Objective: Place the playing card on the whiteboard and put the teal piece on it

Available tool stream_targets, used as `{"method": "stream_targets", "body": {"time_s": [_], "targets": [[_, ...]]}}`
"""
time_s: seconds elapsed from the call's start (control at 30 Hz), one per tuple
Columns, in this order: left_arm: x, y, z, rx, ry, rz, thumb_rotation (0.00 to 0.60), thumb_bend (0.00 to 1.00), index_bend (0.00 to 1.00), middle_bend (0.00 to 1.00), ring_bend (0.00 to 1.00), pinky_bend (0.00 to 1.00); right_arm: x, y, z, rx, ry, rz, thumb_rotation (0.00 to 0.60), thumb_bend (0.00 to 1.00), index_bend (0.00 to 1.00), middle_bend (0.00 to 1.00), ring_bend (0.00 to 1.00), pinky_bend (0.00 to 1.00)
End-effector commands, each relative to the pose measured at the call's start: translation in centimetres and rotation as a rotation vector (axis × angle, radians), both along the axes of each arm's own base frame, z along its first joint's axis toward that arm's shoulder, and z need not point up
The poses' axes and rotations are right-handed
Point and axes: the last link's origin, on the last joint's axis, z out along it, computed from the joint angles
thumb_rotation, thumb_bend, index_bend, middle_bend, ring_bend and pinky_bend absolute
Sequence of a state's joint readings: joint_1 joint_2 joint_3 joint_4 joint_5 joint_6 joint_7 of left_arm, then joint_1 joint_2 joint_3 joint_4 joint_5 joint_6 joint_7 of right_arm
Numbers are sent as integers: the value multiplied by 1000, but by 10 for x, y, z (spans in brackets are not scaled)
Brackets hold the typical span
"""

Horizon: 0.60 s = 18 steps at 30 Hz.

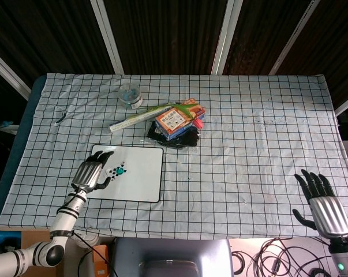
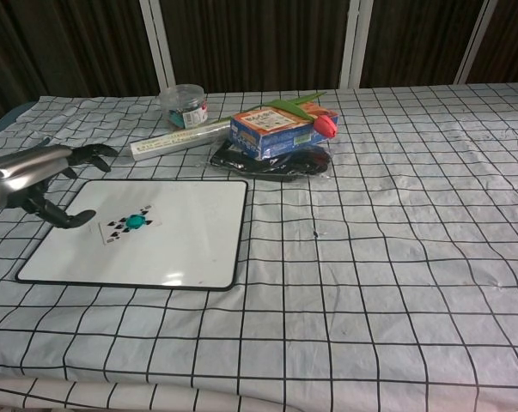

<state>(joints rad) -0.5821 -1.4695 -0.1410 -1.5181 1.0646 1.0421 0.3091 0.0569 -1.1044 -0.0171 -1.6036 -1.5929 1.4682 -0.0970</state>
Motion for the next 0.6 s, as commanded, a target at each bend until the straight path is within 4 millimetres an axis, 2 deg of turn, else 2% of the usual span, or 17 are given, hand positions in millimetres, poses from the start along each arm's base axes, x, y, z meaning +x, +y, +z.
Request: {"method": "stream_targets", "body": {"time_s": [0.03, 0.2, 0.3, 0.37, 0.4, 0.5, 0.6], "targets": [[-29, -41, 39, 74, 125, 10, 600, 373, 0, 68, 15, 162, 0, 0, -1, -1, 0, 0, 600, 191, 0, 0, 0, 64], [-62, -97, 74, 191, 114, 49, 600, 373, 0, 14, 0, 134, 3, 1, -4, -1, 8, 5, 600, 191, 0, 0, 0, 64], [-81, -127, 86, 262, 120, 71, 600, 373, 0, 0, 0, 103, 4, -1, -8, 6, 13, 6, 600, 191, 0, 0, 0, 64], [-90, -140, 89, 307, 157, 118, 600, 370, 0, 0, 0, 83, 5, -3, -10, 11, 15, 7, 600, 192, 0, 0, 0, 64], [-89, -144, 91, 323, 199, 107, 600, 370, 0, 0, 0, 79, 6, -3, -11, 13, 18, 10, 600, 192, 0, 0, 0, 64], [-75, -152, 93, 357, 159, 14, 600, 370, 0, 0, 0, 71, 8, -3, -13, 17, 20, 17, 600, 191, 0, 0, 0, 64], [-75, -157, 91, 302, 138, -28, 600, 371, 0, 0, 0, 63, 9, -2, -14, 21, 26, 20, 600, 192, 0, 0, 0, 64]]}}
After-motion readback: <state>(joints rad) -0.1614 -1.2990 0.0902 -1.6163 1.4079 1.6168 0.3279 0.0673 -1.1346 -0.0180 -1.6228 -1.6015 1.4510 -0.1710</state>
